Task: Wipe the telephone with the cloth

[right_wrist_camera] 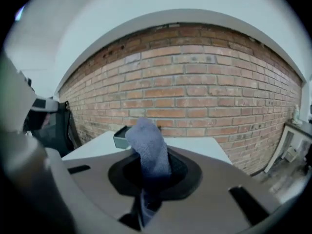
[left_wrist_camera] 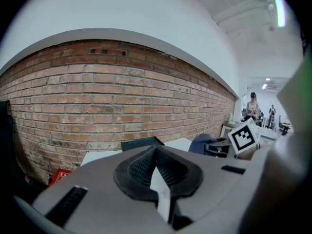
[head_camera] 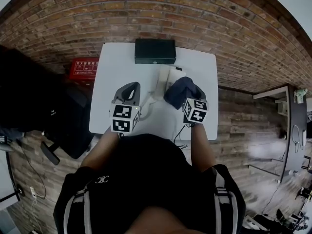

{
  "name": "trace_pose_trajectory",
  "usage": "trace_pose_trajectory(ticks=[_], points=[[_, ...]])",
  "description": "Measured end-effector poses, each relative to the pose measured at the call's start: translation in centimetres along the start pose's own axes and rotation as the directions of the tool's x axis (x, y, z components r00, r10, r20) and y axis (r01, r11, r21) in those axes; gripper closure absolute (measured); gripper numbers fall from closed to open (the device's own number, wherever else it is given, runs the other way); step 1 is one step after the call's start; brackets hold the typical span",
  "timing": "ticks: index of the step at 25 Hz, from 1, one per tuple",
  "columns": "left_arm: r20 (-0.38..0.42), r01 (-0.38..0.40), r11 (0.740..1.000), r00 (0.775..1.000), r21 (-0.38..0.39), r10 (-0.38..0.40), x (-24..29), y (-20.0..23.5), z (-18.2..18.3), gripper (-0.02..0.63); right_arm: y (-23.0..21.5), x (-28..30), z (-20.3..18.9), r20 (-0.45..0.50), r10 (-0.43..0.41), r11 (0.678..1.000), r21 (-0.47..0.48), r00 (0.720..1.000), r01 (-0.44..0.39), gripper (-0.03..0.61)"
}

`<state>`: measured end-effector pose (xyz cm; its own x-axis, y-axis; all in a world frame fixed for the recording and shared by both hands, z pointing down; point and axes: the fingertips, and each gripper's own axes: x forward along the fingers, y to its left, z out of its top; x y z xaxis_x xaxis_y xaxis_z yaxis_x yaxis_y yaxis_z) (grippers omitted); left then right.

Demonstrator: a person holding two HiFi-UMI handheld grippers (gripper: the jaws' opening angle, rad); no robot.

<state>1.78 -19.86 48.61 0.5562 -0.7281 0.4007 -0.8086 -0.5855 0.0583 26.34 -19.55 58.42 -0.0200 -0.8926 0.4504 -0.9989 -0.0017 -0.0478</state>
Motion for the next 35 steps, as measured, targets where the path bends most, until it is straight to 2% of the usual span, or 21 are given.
trace_pose_trajectory(ticks=[3, 7, 11, 15, 21, 35], points=[[0.008, 0.023, 1.0, 1.0, 0.012, -0.023, 0.3, -1.0, 0.2, 0.617, 0.6, -2.7, 4.1, 0.138, 0.025, 0.998, 0.049, 0.99, -0.032, 0.557], [0.032, 0.036, 0.999, 0.999, 0.019, -0.037, 0.4, -1.5, 0.9, 0.617, 1.1, -6.6, 8.9, 0.294, 0.018, 0.998, 0.053, 0.956, -0.035, 0.557], [0.052, 0.048, 0.999, 0.997, 0.021, -0.049, 0.4, -1.7, 1.6, 0.617, 1.4, -9.7, 11.8, 0.38, -0.008, 1.0, 0.03, 0.925, -0.003, 0.557], [0.062, 0.061, 0.998, 0.996, 0.023, -0.063, 0.6, -2.1, 1.9, 0.617, 2.0, -11.0, 12.1, 0.401, -0.018, 1.0, 0.009, 0.916, 0.016, 0.557], [0.065, 0.087, 0.996, 0.994, 0.03, -0.088, 0.7, -2.7, 2.1, 0.617, 2.7, -11.2, 10.9, 0.379, -0.024, 0.999, 0.03, 0.925, 0.014, 0.557], [0.067, 0.104, 0.994, 0.992, 0.023, -0.106, 0.4, -2.3, 2.0, 0.617, 3.6, -11.6, 11.0, 0.373, -0.029, 0.999, 0.034, 0.927, 0.018, 0.557]])
